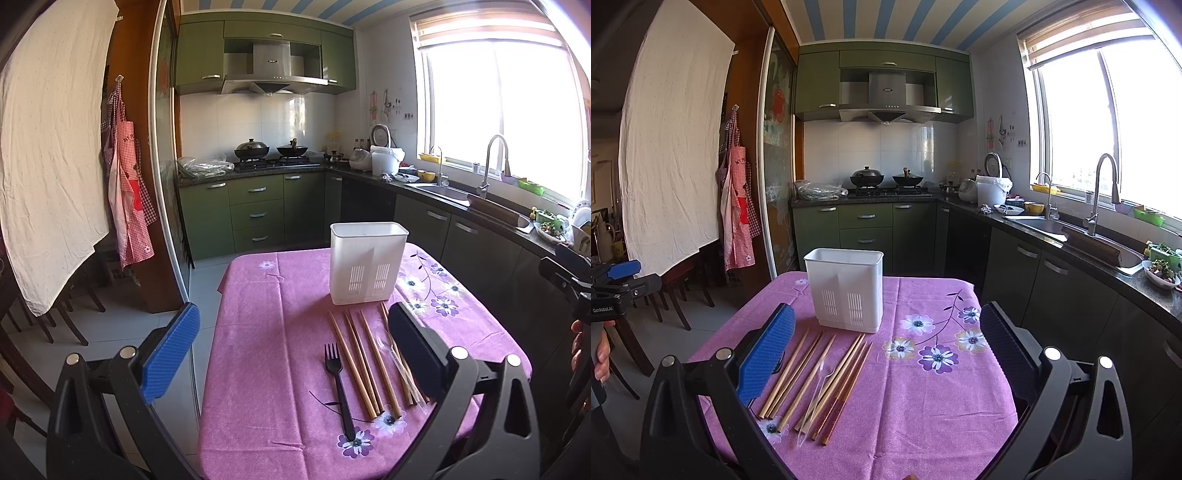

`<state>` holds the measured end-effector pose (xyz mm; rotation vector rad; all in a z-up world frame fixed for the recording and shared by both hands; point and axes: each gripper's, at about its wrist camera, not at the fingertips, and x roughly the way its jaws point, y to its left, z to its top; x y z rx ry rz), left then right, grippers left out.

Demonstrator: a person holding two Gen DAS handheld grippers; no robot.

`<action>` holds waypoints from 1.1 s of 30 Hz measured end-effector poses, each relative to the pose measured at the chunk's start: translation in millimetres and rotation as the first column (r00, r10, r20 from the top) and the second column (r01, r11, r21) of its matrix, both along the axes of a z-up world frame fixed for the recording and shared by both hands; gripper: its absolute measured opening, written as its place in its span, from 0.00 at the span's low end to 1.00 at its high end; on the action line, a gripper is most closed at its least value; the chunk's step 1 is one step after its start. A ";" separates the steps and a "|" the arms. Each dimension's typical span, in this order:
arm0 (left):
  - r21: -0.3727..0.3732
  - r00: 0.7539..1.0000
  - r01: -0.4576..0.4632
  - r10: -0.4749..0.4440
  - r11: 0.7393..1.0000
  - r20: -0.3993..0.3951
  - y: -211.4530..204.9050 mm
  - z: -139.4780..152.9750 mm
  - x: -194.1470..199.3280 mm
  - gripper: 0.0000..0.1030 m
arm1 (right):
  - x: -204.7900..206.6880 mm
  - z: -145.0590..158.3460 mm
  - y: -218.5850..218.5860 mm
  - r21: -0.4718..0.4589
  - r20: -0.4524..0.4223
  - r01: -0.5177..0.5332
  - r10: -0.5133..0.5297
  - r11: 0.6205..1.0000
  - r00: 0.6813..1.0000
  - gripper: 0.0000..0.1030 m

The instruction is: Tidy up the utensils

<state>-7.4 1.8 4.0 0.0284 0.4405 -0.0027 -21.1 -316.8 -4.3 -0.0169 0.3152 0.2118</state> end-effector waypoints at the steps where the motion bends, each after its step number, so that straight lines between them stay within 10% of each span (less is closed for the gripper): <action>1: 0.000 1.000 -0.001 0.001 1.000 0.000 0.1 -0.1 0.0 0.94 | 1.2 0.4 0.3 0.000 -0.001 0.000 0.000 1.000 1.000 0.96; 33: 0.006 1.000 0.005 -0.005 1.000 -0.013 1.5 -10.6 1.3 0.94 | 6.5 -6.1 1.8 -0.002 -0.010 -0.001 0.001 1.000 1.000 0.96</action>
